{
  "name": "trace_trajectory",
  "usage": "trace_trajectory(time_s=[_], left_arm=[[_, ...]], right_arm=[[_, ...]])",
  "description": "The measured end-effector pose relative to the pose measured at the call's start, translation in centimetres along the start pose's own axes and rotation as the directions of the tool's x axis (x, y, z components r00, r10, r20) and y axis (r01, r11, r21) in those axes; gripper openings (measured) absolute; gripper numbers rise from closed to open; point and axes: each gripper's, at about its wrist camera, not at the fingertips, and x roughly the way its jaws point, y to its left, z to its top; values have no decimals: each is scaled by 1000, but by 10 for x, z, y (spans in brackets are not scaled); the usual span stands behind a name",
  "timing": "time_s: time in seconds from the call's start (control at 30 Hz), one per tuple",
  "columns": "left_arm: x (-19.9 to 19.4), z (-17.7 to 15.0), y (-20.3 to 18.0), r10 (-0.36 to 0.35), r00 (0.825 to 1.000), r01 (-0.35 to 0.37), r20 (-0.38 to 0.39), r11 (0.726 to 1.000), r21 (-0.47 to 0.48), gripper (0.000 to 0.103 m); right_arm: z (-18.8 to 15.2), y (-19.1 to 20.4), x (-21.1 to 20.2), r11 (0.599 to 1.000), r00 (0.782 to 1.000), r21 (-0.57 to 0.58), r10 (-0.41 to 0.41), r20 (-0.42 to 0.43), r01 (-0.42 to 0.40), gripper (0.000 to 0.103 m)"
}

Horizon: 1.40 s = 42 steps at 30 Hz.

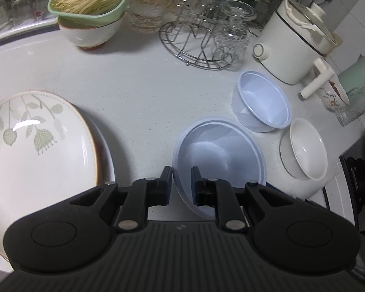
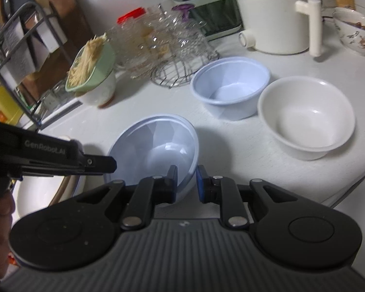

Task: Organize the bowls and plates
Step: 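Lift the light-blue bowl and carry it toward the other blue bowl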

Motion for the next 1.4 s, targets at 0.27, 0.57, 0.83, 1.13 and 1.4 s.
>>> trace_trajectory(time_s=[0.27, 0.57, 0.83, 1.13, 1.4], left_arm=[[-11, -6, 11, 14, 1000, -14, 15, 1000, -20, 37], [-49, -5, 10, 29, 996, -32, 84, 999, 26, 50], [-82, -5, -6, -6, 991, -3, 131, 998, 64, 50], [-134, -10, -22, -21, 979, -4, 203, 993, 119, 55], [-141, -25, -23, -4, 976, -19, 218, 995, 103, 55]], right_arm=[[1, 9, 2, 1000, 1000, -17, 2, -18, -2, 21], [13, 14, -19, 999, 999, -41, -3, 40, 5, 42], [28, 21, -55, 997, 991, -71, -1, 131, 10, 42], [42, 30, -98, 991, 980, -135, 31, 198, -4, 42], [30, 31, -119, 990, 981, -142, 15, 194, 13, 42]])
